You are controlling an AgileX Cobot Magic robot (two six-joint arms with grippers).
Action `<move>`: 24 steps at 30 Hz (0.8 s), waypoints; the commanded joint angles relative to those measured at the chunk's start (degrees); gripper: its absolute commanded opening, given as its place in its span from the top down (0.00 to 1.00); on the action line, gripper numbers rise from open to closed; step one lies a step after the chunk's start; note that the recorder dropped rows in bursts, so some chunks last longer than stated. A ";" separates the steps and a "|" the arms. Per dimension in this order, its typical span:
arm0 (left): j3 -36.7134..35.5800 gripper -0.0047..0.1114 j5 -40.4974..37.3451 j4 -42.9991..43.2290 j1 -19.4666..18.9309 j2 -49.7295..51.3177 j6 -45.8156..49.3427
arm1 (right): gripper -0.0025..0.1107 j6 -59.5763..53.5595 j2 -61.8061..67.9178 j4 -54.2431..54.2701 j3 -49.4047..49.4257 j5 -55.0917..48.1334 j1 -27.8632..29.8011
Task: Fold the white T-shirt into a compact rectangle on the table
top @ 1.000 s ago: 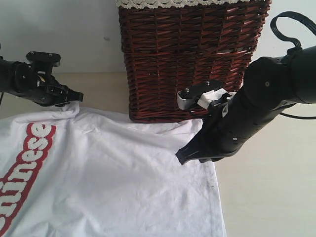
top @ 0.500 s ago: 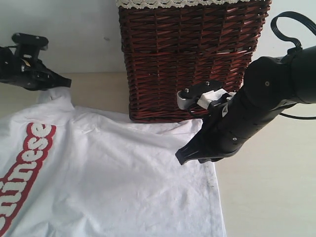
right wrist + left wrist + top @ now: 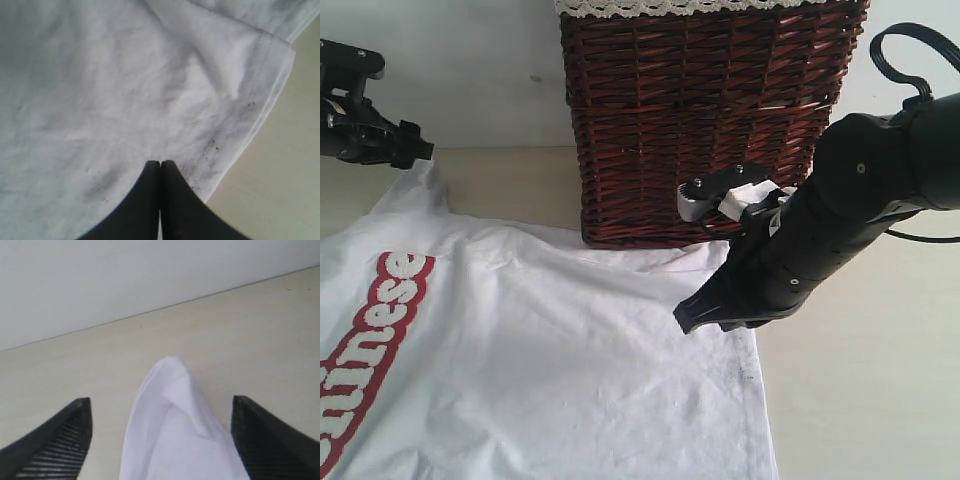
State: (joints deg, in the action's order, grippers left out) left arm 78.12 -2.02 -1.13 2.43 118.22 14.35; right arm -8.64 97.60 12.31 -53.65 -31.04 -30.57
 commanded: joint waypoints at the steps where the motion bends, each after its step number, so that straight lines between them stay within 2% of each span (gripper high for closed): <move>1: -0.05 0.28 -1.93 0.08 -0.01 -1.63 -0.45 | 0.98 -0.65 -0.48 0.15 0.12 0.40 -0.10; 4: -0.05 0.37 -7.70 0.08 -0.01 -2.30 -4.00 | 0.98 -0.65 -0.48 0.15 0.12 0.40 -0.10; 6: -0.05 0.54 -15.80 0.24 -0.15 -2.02 -4.57 | 0.98 -1.76 -0.48 0.15 0.12 1.74 -0.10; 9: -0.18 0.91 -30.85 0.53 -0.15 -1.82 -4.20 | 0.98 0.51 2.39 -3.69 0.12 2.45 -0.10; 10: -0.18 0.96 -34.66 1.13 -0.36 -2.18 -4.04 | 0.98 1.90 3.45 -5.16 0.12 1.94 -0.10; 11: -0.93 0.96 -38.80 1.98 -0.76 -3.40 -4.14 | 0.98 3.71 5.36 -7.21 0.12 1.33 0.00; 12: -2.28 0.96 -39.78 2.06 -1.39 -4.70 -4.27 | 0.98 4.12 6.07 -7.46 0.12 1.33 0.11; 14: -9.58 0.96 -37.77 2.06 -4.74 -9.06 -9.35 | 0.98 4.25 7.38 -7.73 0.12 1.58 1.73; 16: -14.75 0.96 -38.31 2.06 -6.92 -9.64 -10.08 | 0.98 4.25 8.12 -7.63 0.12 1.70 3.11; 19: -19.67 0.96 -38.45 2.38 -8.59 -7.64 -11.95 | 0.98 4.14 8.61 -5.40 0.12 1.70 3.71; 21: -20.06 0.96 -39.11 7.19 -8.75 -6.59 -15.95 | 0.98 3.78 8.61 -4.88 0.12 0.70 3.59; 24: -20.06 0.96 -40.40 20.43 -8.84 -6.59 -27.97 | 0.98 3.43 8.61 -4.72 1.13 1.19 3.30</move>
State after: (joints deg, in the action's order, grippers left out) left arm 58.55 -41.11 8.51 -6.04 110.92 -4.12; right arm -4.54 106.18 7.29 -53.52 -30.15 -27.18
